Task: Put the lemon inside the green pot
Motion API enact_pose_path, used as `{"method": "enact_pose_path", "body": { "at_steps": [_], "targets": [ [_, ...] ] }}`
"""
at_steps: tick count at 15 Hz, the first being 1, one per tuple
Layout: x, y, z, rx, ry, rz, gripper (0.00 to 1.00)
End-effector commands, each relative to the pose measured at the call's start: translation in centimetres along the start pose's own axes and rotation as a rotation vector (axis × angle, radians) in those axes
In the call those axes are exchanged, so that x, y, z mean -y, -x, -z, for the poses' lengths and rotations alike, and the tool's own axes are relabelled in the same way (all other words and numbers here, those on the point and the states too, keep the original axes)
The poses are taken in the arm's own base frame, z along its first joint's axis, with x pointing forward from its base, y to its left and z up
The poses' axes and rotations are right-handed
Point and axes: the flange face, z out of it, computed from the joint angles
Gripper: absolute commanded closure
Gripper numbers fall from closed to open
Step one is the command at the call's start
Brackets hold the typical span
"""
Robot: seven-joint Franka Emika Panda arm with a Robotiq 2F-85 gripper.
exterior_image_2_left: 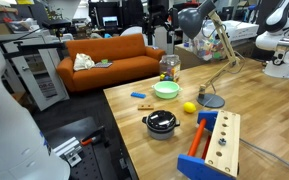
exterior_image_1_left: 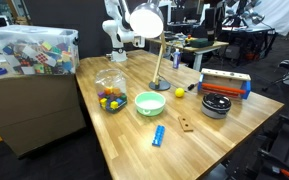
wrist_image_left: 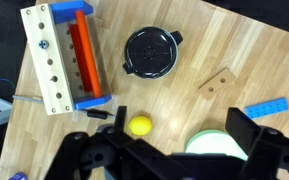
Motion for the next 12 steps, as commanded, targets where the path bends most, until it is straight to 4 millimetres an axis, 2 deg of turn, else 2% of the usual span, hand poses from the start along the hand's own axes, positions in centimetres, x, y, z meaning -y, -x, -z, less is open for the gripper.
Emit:
{"method": "enact_pose_path", "body": {
  "at_steps": [1,6,8,12],
  "targets": [
    [0.0,0.0,0.2,0.0,0.0,0.0,0.0],
    [0.0,0.1,0.3,-0.003,0.001,-0.001,0.0],
    [-0.3,-0.9,0.0,0.004,-0.053,-0.038,0.0],
    [-2.7,-3.6,-1.4,0.013,-0.094,-0.087,0.0]
  ]
}}
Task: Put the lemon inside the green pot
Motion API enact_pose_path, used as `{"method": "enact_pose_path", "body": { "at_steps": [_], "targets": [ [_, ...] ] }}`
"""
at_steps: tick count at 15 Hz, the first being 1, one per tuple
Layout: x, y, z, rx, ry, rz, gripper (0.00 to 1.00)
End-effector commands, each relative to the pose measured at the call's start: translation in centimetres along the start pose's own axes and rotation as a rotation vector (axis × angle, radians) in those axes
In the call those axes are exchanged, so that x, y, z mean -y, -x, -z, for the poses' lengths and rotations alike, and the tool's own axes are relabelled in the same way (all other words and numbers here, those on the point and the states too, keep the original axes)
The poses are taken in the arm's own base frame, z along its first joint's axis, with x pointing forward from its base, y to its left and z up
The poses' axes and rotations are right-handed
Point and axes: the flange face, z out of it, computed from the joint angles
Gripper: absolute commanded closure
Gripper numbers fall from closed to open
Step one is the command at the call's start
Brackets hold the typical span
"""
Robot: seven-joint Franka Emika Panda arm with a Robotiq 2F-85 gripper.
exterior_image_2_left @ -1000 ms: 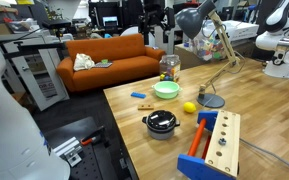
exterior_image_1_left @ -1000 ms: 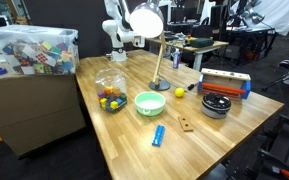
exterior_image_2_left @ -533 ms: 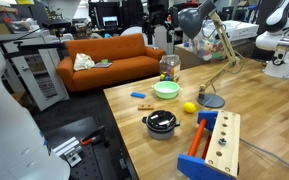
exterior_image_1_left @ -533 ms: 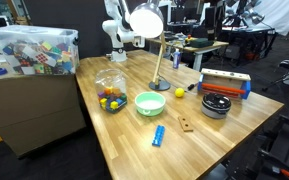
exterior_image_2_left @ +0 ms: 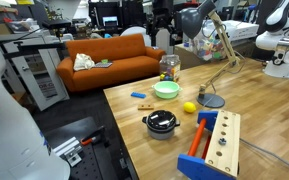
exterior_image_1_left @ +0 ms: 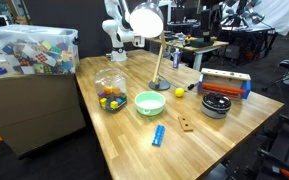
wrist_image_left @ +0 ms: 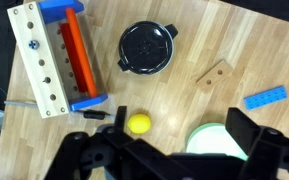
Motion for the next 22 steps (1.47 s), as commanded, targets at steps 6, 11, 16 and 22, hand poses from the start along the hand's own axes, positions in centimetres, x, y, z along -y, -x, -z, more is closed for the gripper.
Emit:
{"method": "enact_pose_path", "body": {
  "at_steps": [6,11,16,22],
  "targets": [
    [-4.9,-4.8,-2.6,0.03,-0.082,-0.111,0.0],
    [-4.7,-5.1,-2.8,0.033,-0.083,-0.107,0.0],
    [-4.6,-5.3,-2.7,0.035,-0.095,-0.097,0.0],
    [-4.7,-8.1,-3.8,0.043,-0.09,-0.041,0.0]
  ]
}}
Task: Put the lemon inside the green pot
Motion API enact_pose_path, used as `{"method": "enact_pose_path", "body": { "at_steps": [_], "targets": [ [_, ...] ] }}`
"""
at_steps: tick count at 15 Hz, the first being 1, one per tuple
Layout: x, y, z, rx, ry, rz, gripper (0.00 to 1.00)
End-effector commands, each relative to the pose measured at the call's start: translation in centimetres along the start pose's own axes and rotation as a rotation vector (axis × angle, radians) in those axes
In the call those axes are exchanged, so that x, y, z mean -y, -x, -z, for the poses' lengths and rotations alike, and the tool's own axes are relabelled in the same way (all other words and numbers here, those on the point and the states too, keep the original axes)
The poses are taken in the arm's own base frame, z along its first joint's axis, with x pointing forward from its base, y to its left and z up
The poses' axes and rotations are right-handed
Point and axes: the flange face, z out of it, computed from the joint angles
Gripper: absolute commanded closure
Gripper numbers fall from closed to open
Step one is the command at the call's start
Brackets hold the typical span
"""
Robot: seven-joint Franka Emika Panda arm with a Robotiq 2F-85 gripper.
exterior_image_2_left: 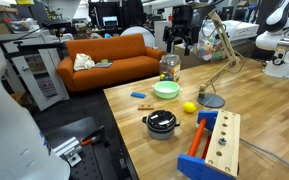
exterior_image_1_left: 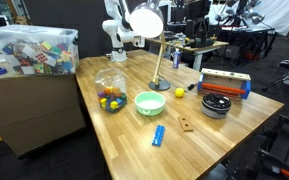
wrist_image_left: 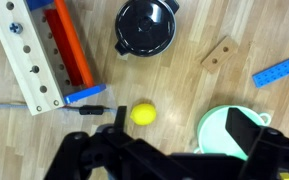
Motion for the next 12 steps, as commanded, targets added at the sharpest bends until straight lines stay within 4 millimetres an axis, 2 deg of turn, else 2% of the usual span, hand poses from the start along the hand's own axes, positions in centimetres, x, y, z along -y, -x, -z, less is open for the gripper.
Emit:
{"method": "enact_pose_path", "body": {
  "at_steps": [1,7,12],
  "targets": [
    [-0.7,-2.7,-0.7,0.015,-0.009,0.016,0.0],
    [-3.0,-7.0,-4.8,0.064,-0.071,-0.038,0.0],
    [-4.4,-9.4,-8.0,0.112,-0.104,-0.084,0.0]
  ]
}}
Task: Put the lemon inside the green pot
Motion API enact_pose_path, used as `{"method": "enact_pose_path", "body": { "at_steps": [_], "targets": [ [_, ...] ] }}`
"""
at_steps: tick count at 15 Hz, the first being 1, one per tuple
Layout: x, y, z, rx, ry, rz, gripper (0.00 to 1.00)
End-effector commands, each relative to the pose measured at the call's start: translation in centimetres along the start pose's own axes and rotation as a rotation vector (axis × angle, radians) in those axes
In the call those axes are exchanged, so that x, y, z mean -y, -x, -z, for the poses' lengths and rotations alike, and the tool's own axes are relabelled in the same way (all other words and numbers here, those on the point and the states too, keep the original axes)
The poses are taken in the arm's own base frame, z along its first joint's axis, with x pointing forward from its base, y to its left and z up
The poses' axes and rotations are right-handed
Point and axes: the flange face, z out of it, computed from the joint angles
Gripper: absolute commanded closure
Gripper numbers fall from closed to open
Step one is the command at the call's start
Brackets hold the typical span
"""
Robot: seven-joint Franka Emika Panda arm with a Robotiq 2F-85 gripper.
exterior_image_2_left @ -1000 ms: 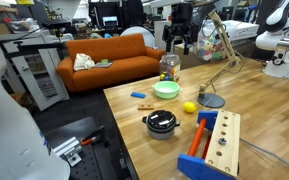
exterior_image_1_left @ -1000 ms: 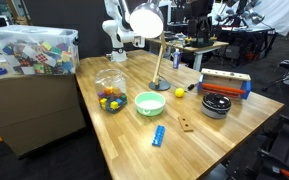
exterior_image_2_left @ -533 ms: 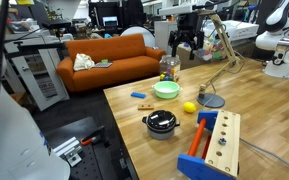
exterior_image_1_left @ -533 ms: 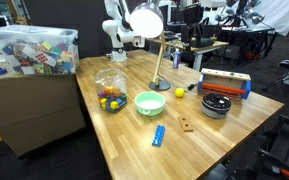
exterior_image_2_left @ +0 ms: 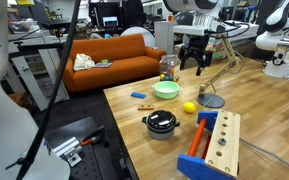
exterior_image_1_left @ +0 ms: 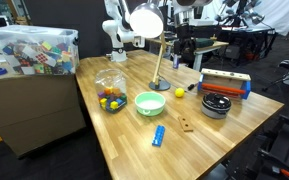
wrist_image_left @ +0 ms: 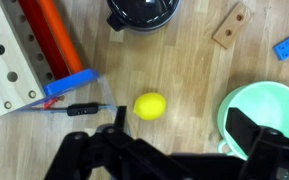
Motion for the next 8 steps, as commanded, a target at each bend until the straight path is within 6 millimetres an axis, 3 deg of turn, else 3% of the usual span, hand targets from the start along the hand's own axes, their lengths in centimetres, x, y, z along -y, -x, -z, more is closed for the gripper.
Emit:
{"method": "enact_pose_path", "body": {
  "at_steps": [1,8],
  "targets": [
    [-0.78,-1.22,-0.22,0.038,-0.004,-0.005,0.0],
    [-0.61,-1.12,-0.48,0.024,-0.001,-0.009,0.0]
  ]
}}
